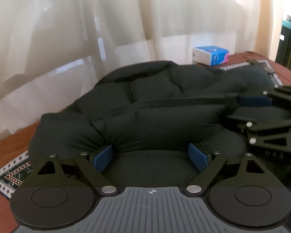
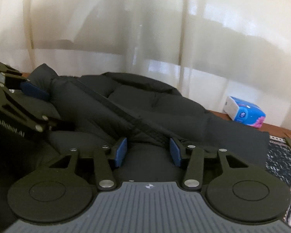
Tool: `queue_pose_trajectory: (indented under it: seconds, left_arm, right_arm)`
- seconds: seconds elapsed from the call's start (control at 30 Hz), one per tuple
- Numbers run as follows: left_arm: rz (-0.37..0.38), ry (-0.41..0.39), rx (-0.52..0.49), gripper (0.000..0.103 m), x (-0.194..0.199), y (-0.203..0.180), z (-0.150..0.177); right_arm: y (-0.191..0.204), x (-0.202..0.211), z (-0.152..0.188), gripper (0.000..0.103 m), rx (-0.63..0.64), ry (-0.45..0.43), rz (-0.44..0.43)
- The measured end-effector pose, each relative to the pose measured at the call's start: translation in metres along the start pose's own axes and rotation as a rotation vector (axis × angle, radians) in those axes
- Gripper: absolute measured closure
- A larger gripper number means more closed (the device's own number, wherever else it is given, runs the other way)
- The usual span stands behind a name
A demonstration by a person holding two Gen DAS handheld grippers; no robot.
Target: Fold clothes
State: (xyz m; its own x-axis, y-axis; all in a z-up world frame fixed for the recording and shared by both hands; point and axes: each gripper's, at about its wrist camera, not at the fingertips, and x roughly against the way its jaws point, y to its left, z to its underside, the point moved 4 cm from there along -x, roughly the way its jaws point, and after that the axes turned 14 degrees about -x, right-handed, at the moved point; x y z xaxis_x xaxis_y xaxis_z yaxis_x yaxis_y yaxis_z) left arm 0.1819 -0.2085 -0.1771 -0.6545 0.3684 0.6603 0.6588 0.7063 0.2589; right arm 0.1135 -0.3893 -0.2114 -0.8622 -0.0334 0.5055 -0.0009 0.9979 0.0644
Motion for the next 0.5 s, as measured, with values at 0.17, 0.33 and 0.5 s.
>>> queue_pose_trajectory:
  seconds: [0.17,0.33,0.5]
  left_arm:
    - [-0.018,0.009,0.036,0.014,-0.018,-0.004,0.01]
    - [-0.024,0.011,0.058,0.013,-0.03,-0.005,0.017]
    - [-0.023,0.006,0.072,0.012,-0.04,-0.007,0.022]
  right_arm:
    - [0.002,-0.013,0.007,0.051,-0.008,0.009,-0.009]
    - [0.0,-0.026,0.018,0.051,-0.037,0.008,-0.018]
    - [-0.001,-0.033,0.025,0.051,-0.048,0.003,-0.017]
